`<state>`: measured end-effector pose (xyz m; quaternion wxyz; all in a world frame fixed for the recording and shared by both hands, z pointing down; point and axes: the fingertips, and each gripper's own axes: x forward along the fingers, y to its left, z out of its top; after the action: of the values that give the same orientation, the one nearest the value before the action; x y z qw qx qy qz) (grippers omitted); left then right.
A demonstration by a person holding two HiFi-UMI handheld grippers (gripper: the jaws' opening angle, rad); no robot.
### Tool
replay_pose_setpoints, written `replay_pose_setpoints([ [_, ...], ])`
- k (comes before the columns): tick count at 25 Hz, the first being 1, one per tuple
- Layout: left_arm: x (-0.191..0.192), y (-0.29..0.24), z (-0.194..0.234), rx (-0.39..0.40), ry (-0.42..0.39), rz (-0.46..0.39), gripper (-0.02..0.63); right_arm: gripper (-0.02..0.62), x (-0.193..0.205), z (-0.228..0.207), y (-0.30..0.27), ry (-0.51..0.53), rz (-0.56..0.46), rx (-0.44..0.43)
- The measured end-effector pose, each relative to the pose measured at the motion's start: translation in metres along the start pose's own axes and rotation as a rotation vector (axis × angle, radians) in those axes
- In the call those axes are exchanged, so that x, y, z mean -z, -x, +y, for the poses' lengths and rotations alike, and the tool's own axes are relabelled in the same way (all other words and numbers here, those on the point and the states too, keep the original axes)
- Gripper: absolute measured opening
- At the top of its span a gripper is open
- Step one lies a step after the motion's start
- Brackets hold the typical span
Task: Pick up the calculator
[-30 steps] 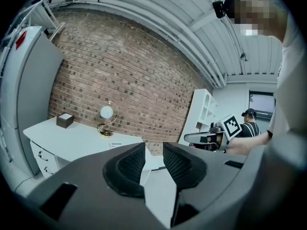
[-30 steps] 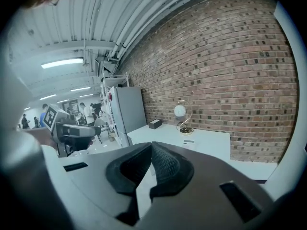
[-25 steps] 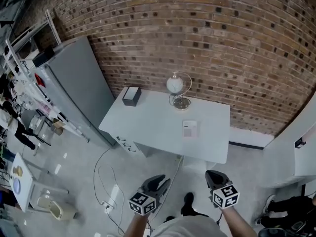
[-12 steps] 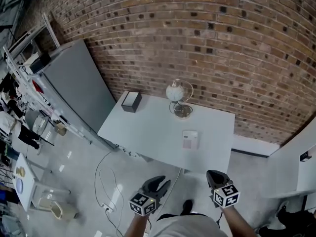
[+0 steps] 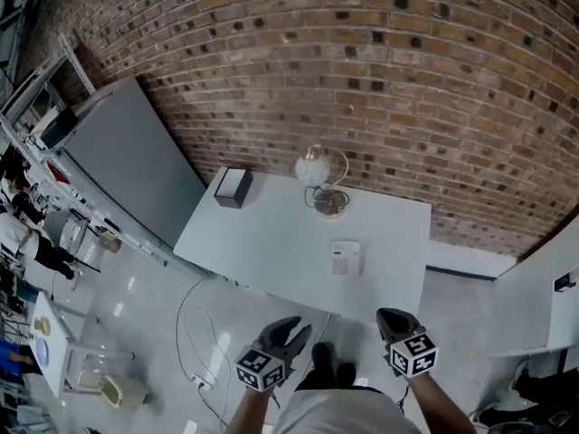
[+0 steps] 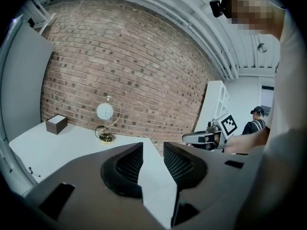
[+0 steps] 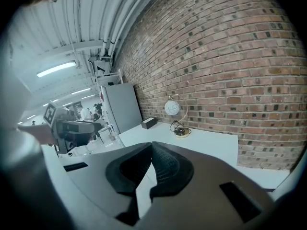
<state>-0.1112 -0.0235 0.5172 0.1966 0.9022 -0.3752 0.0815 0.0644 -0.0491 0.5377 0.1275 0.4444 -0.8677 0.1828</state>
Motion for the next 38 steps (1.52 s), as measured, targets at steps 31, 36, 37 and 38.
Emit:
replay_pose_setpoints([
  [31, 0.009, -0.215, 0.190, 0.345, -0.107, 0.260, 0.152, 0.012, -0.007, -0.104, -0.184, -0.060, 0.134, 0.209],
  [36, 0.019, -0.254, 0.206, 0.371, -0.125, 0.299, 0.160, 0.012, 0.013, -0.119, -0.200, -0.094, 0.184, 0.204],
  [37, 0.020, -0.264, 0.208, 0.377, -0.133, 0.305, 0.160, 0.012, 0.016, -0.123, -0.203, -0.097, 0.190, 0.204],
  [38, 0.022, -0.274, 0.211, 0.382, -0.141, 0.309, 0.161, 0.012, 0.018, -0.128, -0.207, -0.101, 0.189, 0.205],
])
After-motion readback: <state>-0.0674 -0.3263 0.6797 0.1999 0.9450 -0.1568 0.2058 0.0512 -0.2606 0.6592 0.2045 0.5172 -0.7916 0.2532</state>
